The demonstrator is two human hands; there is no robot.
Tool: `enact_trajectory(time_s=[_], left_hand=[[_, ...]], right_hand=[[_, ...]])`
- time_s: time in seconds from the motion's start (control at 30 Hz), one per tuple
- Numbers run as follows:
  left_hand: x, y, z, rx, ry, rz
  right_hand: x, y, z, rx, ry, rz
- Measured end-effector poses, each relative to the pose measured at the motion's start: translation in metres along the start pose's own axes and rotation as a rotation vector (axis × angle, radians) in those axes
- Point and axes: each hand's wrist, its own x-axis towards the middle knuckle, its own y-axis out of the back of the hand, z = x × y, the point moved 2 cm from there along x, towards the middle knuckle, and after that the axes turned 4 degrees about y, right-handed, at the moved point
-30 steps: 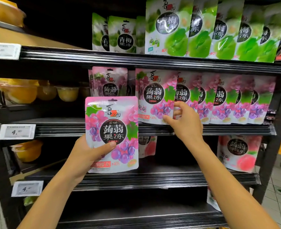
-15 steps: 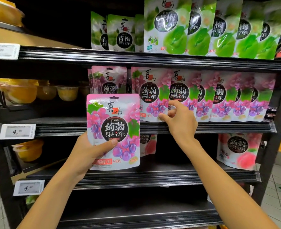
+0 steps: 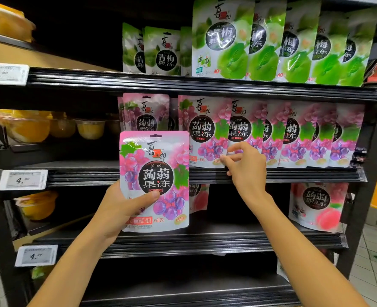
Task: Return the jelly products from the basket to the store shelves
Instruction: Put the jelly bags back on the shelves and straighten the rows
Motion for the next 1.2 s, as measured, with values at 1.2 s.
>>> enact_trajectory(time_s=[1.2], left_hand=[[0.03,-0.039,0.034,0.815,-0.52,0.246]], right_hand=[[0.014,-0.053,-0.067,0.57,-0.212,-0.27]])
